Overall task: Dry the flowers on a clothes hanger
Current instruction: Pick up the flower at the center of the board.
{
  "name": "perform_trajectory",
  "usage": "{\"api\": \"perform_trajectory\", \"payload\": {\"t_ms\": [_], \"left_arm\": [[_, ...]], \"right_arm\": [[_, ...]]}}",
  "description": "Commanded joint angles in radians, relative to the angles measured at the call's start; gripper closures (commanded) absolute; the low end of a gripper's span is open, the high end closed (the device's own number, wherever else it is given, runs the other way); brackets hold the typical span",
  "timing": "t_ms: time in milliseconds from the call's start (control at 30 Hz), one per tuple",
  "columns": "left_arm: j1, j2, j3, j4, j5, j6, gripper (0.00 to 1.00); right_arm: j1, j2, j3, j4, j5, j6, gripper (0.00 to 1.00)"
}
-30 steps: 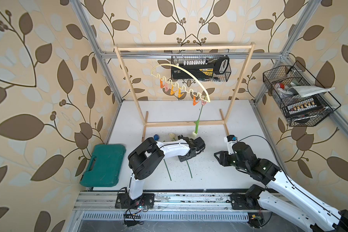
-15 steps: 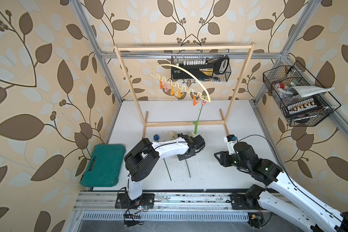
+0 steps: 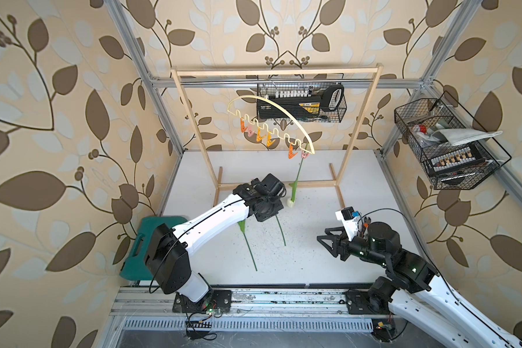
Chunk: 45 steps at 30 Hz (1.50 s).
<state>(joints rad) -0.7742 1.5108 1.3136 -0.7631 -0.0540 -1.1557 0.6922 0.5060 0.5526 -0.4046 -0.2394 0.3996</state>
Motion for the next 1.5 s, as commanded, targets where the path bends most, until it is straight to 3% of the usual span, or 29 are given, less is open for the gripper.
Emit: {"api": "perform_trajectory", "payload": {"t_ms": [0,167,233,433,567,800,933,1100,1333,1467], "left_arm": [[0.029,-0.109,0.040,-0.056,0.160,0.056,0.98],[0.149,-0.178,-0.010,-0.050,0.432,0.047,0.97],[0.186,-0.194,-0.020,-0.061,0.499,0.047,0.97],[0.247,-0.212,-0.015,-0.090,0.669,0.029,0.98],[0.265,-0.212,-0.010,-0.091,0.776,-0.016,0.98],[0.285,-0.253,-0.112,0.041,0.875,-0.151,0.98],[0.285,-0.256,-0.110,0.048,0.884,-0.166,0.98],[0.285,-0.261,-0.094,0.044,0.887,-0.169,0.98],[0.285,-0.266,-0.094,0.045,0.896,-0.171,0.98],[0.285,-0.264,-0.082,0.044,0.898,-0.171,0.98]], "right_arm": [[0.041,-0.004,-0.011,0.100,-0.087,-0.036,0.42],[0.106,0.062,0.013,0.230,-0.158,0.070,0.42],[0.136,0.062,0.023,0.258,-0.146,0.056,0.41],[0.284,0.049,0.038,0.220,0.172,-0.181,0.40],[0.433,0.087,-0.016,0.407,0.401,-0.340,0.41],[0.639,0.314,-0.021,0.812,0.632,-0.707,0.41],[0.645,0.416,0.053,0.809,0.600,-0.741,0.42],[0.636,0.439,0.066,0.821,0.596,-0.743,0.50],[0.501,0.428,0.097,0.755,0.461,-0.622,0.56],[0.492,0.455,0.125,0.723,0.433,-0.623,0.57]]}}
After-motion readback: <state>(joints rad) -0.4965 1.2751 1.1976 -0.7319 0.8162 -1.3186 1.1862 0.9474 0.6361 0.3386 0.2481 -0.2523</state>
